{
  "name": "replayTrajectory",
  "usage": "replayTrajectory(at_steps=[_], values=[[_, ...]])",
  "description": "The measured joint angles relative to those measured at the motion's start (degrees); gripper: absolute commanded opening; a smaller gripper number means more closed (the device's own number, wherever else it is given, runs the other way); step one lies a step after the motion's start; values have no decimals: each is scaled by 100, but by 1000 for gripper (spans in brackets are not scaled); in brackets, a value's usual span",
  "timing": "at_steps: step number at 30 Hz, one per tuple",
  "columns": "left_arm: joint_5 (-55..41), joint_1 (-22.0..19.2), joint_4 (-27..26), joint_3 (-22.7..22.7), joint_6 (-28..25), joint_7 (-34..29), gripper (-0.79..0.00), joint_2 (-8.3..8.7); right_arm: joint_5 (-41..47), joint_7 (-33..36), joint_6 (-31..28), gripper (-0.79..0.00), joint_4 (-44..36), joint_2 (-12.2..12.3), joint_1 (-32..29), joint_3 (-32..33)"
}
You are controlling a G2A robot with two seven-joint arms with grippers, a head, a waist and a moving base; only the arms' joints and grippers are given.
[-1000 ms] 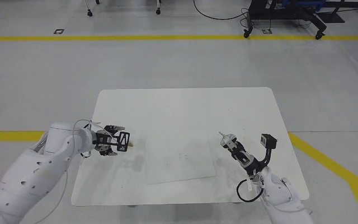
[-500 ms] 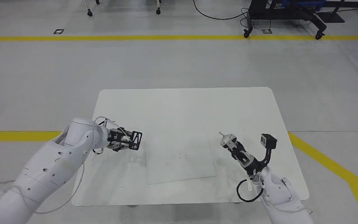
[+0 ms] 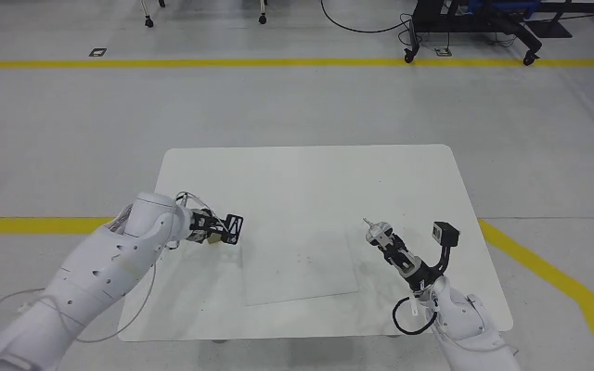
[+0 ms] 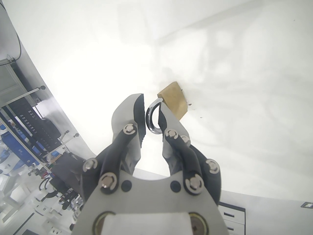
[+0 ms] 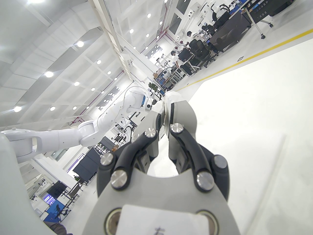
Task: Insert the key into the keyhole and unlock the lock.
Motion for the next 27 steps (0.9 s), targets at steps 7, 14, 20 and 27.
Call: replayTrajectory(at_steps=[7, 14, 20, 27], values=[[129, 1, -12, -25, 13, 33, -785, -19, 0, 0, 0, -785, 0, 0, 0, 0], [60, 275, -554, -393, 254, 373, -785, 127, 0, 0, 0, -785, 0, 0, 0, 0], [429, 797, -1336, -642, 347, 380, -785, 329, 0, 0, 0, -785, 0, 0, 0, 0], [192, 1085, -1674, -847, -37, 199, -785, 389, 0, 0, 0, -785, 0, 0, 0, 0]])
